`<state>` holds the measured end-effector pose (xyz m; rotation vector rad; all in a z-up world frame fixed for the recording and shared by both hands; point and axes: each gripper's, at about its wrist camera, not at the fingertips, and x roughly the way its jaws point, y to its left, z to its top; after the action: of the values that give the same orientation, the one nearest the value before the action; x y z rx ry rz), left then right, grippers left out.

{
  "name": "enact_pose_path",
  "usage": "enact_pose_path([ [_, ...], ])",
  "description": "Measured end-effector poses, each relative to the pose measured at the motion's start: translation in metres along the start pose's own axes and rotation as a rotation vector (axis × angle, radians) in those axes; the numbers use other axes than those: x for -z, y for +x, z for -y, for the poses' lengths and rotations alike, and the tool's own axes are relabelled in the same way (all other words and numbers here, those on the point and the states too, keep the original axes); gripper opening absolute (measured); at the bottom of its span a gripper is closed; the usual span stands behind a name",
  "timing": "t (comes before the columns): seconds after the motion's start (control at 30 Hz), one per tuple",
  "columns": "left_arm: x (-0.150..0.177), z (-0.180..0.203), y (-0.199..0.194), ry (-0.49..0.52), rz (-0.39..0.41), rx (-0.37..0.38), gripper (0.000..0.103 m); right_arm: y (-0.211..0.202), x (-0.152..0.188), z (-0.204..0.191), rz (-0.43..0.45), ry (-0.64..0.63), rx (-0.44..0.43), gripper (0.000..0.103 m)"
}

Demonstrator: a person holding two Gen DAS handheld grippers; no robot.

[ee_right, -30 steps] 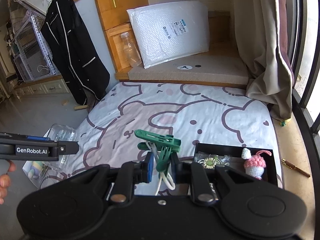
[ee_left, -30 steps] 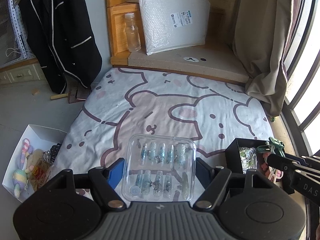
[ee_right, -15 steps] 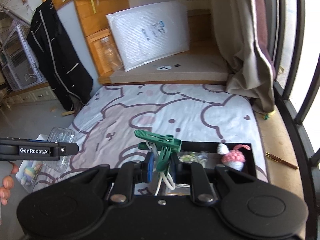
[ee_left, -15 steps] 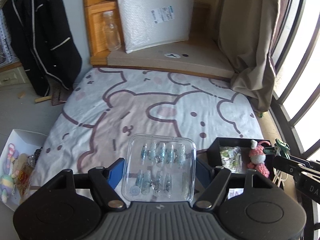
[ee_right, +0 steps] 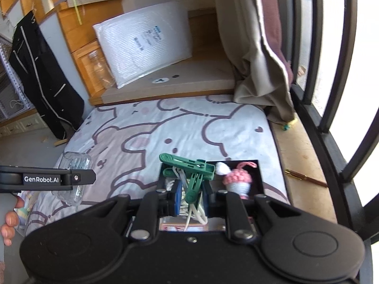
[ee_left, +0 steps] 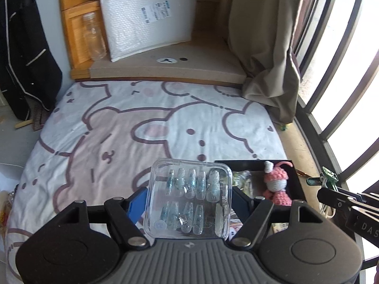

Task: Organize objects
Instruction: 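Carry vial case with left tool while right tool carries clothespins to black box, then lower clothespins into black box with right tool while left tool holds case above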

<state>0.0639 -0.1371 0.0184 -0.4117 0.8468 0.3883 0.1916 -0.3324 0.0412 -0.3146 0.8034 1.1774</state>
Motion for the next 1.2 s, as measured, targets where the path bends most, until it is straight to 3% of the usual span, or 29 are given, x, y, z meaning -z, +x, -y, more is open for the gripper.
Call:
enact_pose_path([
  [0.4,-0.003,0.020,0.021,-0.014,-0.025,0.067,0.074,0.013,0.002,0.022,-0.031,0.023,0.017,0.019],
  [0.83,-0.012,0.031,0.059,-0.036,-0.086,0.105,0.074,0.077,0.006,0.028,-0.183,0.008,0.030,0.019],
  [1.2,-0.019,0.031,0.085,-0.052,-0.119,0.126,0.074,0.119,0.004,0.025,-0.247,0.014,0.021,0.019],
])
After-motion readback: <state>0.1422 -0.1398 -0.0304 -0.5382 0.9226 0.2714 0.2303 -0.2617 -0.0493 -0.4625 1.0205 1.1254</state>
